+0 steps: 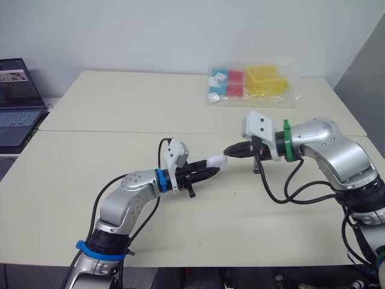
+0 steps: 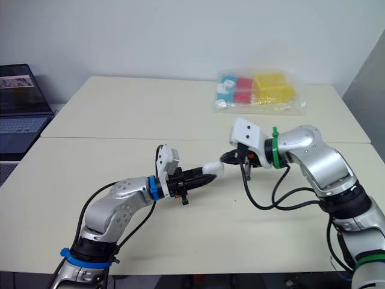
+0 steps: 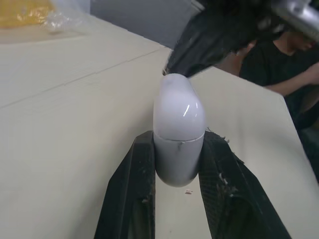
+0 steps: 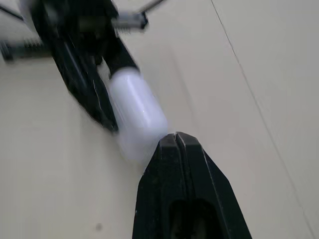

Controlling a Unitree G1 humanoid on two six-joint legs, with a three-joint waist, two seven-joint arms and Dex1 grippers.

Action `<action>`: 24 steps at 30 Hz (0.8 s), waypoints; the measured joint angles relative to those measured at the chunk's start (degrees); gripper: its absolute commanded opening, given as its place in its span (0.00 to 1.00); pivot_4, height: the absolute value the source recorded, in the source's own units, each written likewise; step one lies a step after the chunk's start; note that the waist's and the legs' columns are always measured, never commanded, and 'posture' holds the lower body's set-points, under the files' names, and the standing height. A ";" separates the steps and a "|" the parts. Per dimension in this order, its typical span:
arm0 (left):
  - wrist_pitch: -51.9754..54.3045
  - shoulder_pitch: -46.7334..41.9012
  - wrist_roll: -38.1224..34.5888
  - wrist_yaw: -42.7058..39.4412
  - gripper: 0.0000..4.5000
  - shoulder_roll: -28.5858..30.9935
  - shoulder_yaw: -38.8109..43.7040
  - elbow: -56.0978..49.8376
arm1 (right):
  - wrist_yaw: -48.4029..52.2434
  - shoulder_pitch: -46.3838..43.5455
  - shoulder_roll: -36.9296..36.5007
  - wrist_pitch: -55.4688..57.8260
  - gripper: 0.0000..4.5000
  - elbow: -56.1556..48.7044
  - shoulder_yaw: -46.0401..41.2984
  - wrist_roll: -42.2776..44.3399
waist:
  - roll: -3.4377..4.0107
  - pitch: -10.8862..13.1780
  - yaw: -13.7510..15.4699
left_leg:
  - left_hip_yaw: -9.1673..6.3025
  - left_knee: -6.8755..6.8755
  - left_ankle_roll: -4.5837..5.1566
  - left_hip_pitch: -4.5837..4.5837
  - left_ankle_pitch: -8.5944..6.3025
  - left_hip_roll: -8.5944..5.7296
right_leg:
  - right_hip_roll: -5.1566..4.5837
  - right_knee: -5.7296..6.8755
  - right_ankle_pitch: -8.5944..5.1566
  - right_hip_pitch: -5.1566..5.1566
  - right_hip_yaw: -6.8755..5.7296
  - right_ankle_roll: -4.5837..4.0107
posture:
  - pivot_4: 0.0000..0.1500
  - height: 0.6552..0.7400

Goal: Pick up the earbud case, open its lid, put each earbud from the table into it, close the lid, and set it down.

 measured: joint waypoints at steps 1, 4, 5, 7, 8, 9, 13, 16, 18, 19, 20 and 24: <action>1.96 -0.24 -0.86 0.53 0.18 -0.01 0.39 0.13 | -0.01 2.05 -0.91 -1.17 0.00 -0.43 -0.87 -0.30 | 0.00 0.00 -0.09 | 0.05 0.00 0.00 0.00 0.00 -0.01 | -0.01 0.00 0.00 -0.01 0.05 0.01 | 1.00 1.00; 8.58 -1.29 -3.80 2.18 0.18 -1.22 0.43 1.71 | 0.05 9.53 -3.48 -3.99 0.00 -4.92 -5.61 0.03 | 0.00 0.00 -0.12 | 0.03 0.00 0.00 -0.01 0.00 -0.01 | 0.00 -0.02 -0.02 0.01 0.05 0.05 | 1.00 1.00; 10.23 -1.48 -4.49 2.45 0.18 -1.37 0.48 2.53 | 0.12 10.84 -3.78 -4.55 0.00 -6.25 -6.48 0.34 | 0.00 0.00 -0.15 | 0.02 0.01 0.00 0.00 0.00 -0.01 | 0.01 -0.01 -0.02 0.00 0.05 0.05 | 1.00 1.00; 12.42 -1.82 -5.33 2.87 0.18 -1.77 0.51 3.23 | 0.14 12.23 -4.12 -4.96 0.00 -7.99 -7.69 0.65 | 0.00 0.00 -0.61 | 0.03 0.01 0.00 0.07 0.00 0.00 | 0.04 0.06 -0.02 0.00 0.11 0.04 | 1.00 1.00; 13.68 -2.76 -5.80 2.86 0.18 -2.18 0.41 4.07 | 0.06 13.84 -4.53 -5.00 0.00 -9.35 -9.15 1.00 | 0.00 0.00 -0.58 | -0.03 0.01 0.00 0.07 0.00 0.00 | 0.05 0.10 -0.02 0.01 0.06 0.04 | 1.00 1.00; 15.31 -4.06 -6.36 2.86 0.18 -2.17 0.42 5.57 | -0.01 16.02 -5.08 -4.95 0.00 -11.01 -10.36 1.61 | -0.01 0.00 -0.45 | -0.10 0.01 0.00 0.11 0.00 0.00 | 0.05 0.13 -0.02 0.05 -0.05 0.04 | 1.00 1.00; 21.03 -7.45 -6.73 3.58 0.18 -2.54 0.81 12.65 | -1.32 22.27 -5.27 -2.11 0.00 -16.85 -12.01 3.31 | 0.00 0.00 -0.40 | -0.13 0.10 -0.01 0.12 0.01 -0.02 | 0.09 0.20 -0.01 0.06 -0.04 0.03 | 1.00 1.00; 24.36 -9.32 -6.55 3.88 0.18 -3.39 -0.21 16.54 | -3.28 23.80 -5.13 -0.68 0.00 -18.89 -12.03 3.20 | -0.01 0.01 -0.50 | -0.07 0.13 -0.01 0.11 0.01 -0.06 | 0.06 0.18 0.00 0.06 0.01 0.05 | 1.00 1.00; 25.36 -10.03 -6.30 3.84 0.18 -3.47 -0.69 17.20 | -4.23 24.56 -5.14 -0.37 0.00 -19.67 -12.10 2.95 | -0.01 0.01 -0.45 | -0.09 0.11 -0.01 0.11 0.00 -0.06 | 0.05 0.16 0.00 0.07 0.02 0.05 | 1.00 1.00; 25.63 -10.37 -6.28 3.84 0.18 -3.51 -0.67 17.96 | -4.65 25.20 -5.14 -0.34 0.00 -19.93 -12.10 2.78 | -0.01 0.01 -0.38 | -0.10 0.10 -0.01 0.09 0.00 -0.05 | 0.04 0.16 -0.01 0.06 0.00 0.04 | 1.00 1.00; 26.11 -10.66 -6.21 3.86 0.18 -3.65 -0.67 18.77 | -4.93 25.82 -5.18 -0.32 0.00 -20.09 -12.12 2.56 | -0.01 0.01 -0.34 | -0.10 0.09 -0.01 0.09 0.01 -0.06 | 0.04 0.16 -0.01 0.06 0.00 0.04 | 1.00 1.00; 26.79 -11.96 -5.10 5.13 0.34 -4.80 -0.58 22.38 | -5.42 27.48 -5.20 0.23 0.00 -20.86 -12.19 2.45 | -0.01 0.01 -0.44 | -0.07 0.10 -0.01 0.10 0.00 -0.06 | 0.05 0.17 -0.01 0.06 0.05 0.04 | 1.00 1.00</action>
